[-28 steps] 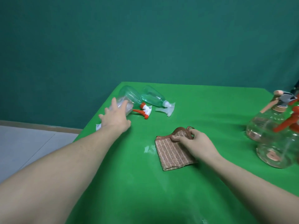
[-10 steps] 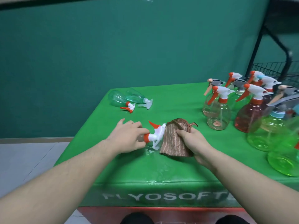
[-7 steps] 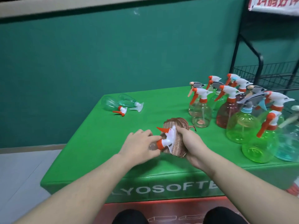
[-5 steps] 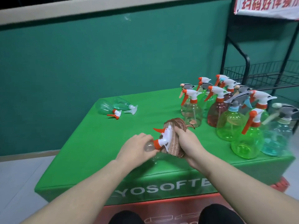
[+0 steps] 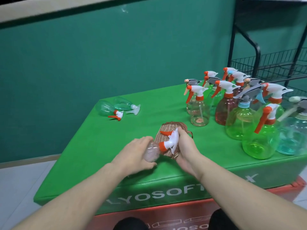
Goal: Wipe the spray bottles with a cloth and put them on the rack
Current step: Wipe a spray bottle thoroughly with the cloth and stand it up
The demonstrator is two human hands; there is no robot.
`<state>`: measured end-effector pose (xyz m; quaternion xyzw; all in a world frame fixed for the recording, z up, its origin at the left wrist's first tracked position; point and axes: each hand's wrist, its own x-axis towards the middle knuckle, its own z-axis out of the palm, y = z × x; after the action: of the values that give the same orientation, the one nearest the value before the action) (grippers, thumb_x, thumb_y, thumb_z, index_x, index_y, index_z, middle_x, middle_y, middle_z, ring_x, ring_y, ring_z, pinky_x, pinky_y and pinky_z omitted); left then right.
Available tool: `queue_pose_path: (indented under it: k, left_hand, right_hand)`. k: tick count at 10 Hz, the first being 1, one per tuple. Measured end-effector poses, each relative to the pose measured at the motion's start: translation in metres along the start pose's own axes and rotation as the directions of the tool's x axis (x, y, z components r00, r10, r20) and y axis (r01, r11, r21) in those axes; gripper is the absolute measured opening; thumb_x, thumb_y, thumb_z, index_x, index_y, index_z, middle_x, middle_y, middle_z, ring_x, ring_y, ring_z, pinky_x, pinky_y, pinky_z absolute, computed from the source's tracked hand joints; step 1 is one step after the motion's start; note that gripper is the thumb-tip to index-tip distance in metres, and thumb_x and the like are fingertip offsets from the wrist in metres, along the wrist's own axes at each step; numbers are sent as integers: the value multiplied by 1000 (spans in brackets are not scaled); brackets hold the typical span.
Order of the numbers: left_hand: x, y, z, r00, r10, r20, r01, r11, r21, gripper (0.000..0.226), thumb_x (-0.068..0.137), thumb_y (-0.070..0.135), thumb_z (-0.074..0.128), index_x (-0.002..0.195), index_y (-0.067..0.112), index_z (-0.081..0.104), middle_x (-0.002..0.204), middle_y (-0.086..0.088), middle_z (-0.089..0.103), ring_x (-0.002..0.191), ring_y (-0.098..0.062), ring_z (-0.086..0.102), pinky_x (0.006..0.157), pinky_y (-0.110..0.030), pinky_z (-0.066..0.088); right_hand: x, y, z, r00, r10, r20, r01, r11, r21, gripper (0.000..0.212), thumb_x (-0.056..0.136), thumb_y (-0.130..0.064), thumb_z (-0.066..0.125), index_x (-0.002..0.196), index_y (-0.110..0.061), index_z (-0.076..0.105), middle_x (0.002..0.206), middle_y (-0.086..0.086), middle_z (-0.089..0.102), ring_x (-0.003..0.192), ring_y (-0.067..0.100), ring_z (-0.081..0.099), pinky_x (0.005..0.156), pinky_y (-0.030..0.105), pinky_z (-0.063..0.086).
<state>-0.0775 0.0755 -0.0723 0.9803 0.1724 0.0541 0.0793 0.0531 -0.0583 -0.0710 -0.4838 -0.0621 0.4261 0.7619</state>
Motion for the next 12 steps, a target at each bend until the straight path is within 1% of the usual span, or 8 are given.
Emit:
queue_pose_path:
  k: [1, 2, 3, 4, 7, 8, 9, 12]
  left_hand:
    - [3, -2, 0, 1000, -11, -5, 11, 1000, -18, 78, 77, 50, 81, 142, 26, 45, 129, 9, 57, 110, -11, 51, 101, -29, 44]
    - [9, -1, 0, 1000, -11, 3, 11, 1000, -9, 77, 75, 48, 80, 141, 27, 47, 125, 10, 59, 105, -12, 52, 99, -32, 47]
    - [15, 1, 1, 1000, -22, 14, 22, 1000, 4, 75, 74, 48, 80, 138, 26, 49, 122, 7, 61, 107, -18, 57, 95, -35, 48]
    - [18, 1, 2, 1000, -25, -6, 25, 1000, -3, 73, 73, 49, 79, 137, 26, 51, 121, 6, 62, 105, -20, 59, 93, -35, 49]
    - [10, -7, 7, 997, -37, -62, 31, 994, -102, 77, 71, 51, 76, 139, 32, 47, 122, 13, 58, 107, -13, 55, 96, -34, 51]
    - [10, -9, 7, 996, -61, -62, 52, 990, -127, 77, 71, 50, 76, 140, 33, 46, 122, 13, 58, 108, -13, 56, 96, -36, 52]
    - [11, -7, 7, 996, -70, -49, 64, 991, -114, 78, 70, 49, 77, 140, 33, 46, 121, 13, 58, 108, -14, 56, 95, -37, 52]
    - [21, 7, 7, 986, -160, -54, 160, 987, 4, 66, 69, 45, 80, 124, 26, 48, 107, 5, 55, 94, -24, 56, 82, -39, 51]
  right_hand:
    - [16, 3, 1, 999, -21, -41, 21, 1000, 6, 57, 107, -47, 35, 129, 3, 52, 100, 9, 61, 98, 26, 57, 91, 44, 47]
    - [39, 6, -15, 949, -248, 195, 197, 949, 246, 81, 105, -55, 29, 156, 7, 19, 146, 52, 16, 136, 46, 39, 119, 57, 10]
    - [31, -4, -9, 971, 85, -225, -52, 987, 149, 54, 109, -45, 31, 145, -7, 47, 139, -2, 62, 132, 43, 51, 115, 56, 34]
    - [19, -1, -1, 981, 1, -195, 31, 987, 160, 47, 106, -41, 44, 123, -1, 61, 122, 25, 66, 106, 38, 68, 101, 58, 51]
    - [28, 2, 10, 998, 63, 13, -64, 988, 143, 69, 106, -55, 32, 139, 3, 51, 150, 28, 45, 114, 35, 61, 108, 51, 44]
    - [34, -1, 14, 995, 93, 39, -97, 983, 156, 65, 106, -56, 32, 126, 0, 59, 123, 23, 67, 101, 31, 69, 95, 45, 54]
    - [35, -2, 18, 999, 17, -30, -13, 991, 131, 51, 108, -49, 34, 117, -6, 60, 110, 11, 65, 89, 23, 68, 79, 36, 55]
    - [13, 16, 9, 960, -218, -175, 190, 968, -162, 40, 105, -46, 46, 118, -13, 64, 108, 10, 74, 99, 23, 71, 89, 40, 55]
